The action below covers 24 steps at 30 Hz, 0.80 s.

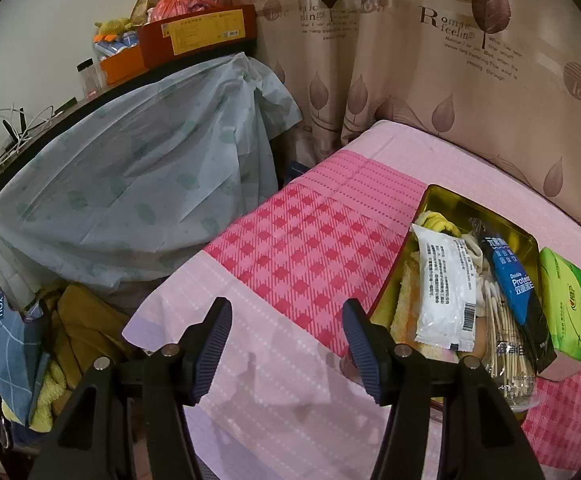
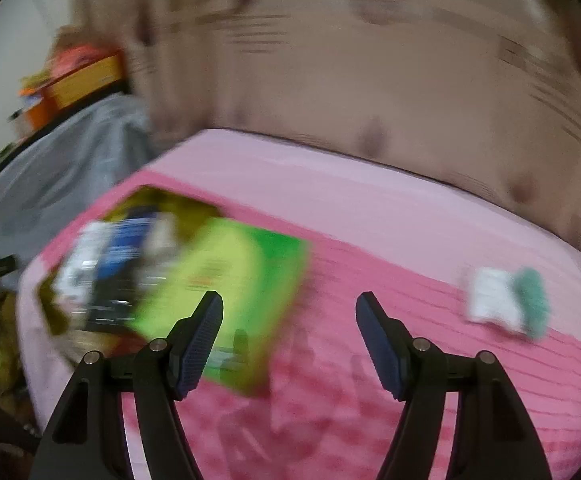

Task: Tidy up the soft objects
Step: 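Grasp the teal fluffy scrunchie with the right gripper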

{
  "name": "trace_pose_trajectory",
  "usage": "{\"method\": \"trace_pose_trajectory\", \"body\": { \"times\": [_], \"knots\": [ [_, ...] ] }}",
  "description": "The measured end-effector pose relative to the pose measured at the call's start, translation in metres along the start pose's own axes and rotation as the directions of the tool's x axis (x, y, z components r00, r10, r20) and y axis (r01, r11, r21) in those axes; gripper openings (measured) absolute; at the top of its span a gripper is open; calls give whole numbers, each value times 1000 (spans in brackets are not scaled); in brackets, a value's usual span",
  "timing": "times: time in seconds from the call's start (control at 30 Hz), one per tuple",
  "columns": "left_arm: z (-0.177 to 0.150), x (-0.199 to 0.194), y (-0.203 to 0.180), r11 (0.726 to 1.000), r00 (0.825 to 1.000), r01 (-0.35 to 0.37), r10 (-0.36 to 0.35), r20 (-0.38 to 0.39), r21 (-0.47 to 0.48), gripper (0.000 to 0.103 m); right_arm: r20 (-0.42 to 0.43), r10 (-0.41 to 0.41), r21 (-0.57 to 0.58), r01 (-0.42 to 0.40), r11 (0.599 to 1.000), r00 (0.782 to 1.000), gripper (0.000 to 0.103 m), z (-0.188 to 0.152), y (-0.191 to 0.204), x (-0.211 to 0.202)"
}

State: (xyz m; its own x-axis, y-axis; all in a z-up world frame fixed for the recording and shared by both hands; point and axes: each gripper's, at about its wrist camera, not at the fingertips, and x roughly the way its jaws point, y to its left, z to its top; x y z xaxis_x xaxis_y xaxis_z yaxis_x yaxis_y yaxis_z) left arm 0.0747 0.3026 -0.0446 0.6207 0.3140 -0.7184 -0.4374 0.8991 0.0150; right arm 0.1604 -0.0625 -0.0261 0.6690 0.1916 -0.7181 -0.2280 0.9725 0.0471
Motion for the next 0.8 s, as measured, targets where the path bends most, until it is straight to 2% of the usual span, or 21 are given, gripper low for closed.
{"method": "trace_pose_trajectory", "body": {
  "times": [0.1, 0.3, 0.4, 0.63, 0.8],
  "knots": [
    [-1, 0, 0, 1000, 1000, 0, 0, 2, 3, 59, 0, -103, 69, 102, 992, 995, 66, -3, -59, 0],
    [-2, 1, -5, 1000, 1000, 18, -18, 3, 26, 59, -29, -240, 182, 241, 953, 970, 66, -3, -149, 10],
    [-3, 3, -10, 999, 999, 32, -32, -1, 44, 59, -49, -273, 211, 277, 937, 961, 66, -4, -177, 22],
    [-7, 5, -27, 993, 1000, 30, -31, 2, 110, 59, -89, -289, 227, 302, 926, 953, 64, -4, -210, 56],
    [-10, -2, -49, 981, 999, 17, -25, 38, 193, 59, -116, -298, 213, 317, 924, 947, 50, -12, -227, 72]
  ]
}}
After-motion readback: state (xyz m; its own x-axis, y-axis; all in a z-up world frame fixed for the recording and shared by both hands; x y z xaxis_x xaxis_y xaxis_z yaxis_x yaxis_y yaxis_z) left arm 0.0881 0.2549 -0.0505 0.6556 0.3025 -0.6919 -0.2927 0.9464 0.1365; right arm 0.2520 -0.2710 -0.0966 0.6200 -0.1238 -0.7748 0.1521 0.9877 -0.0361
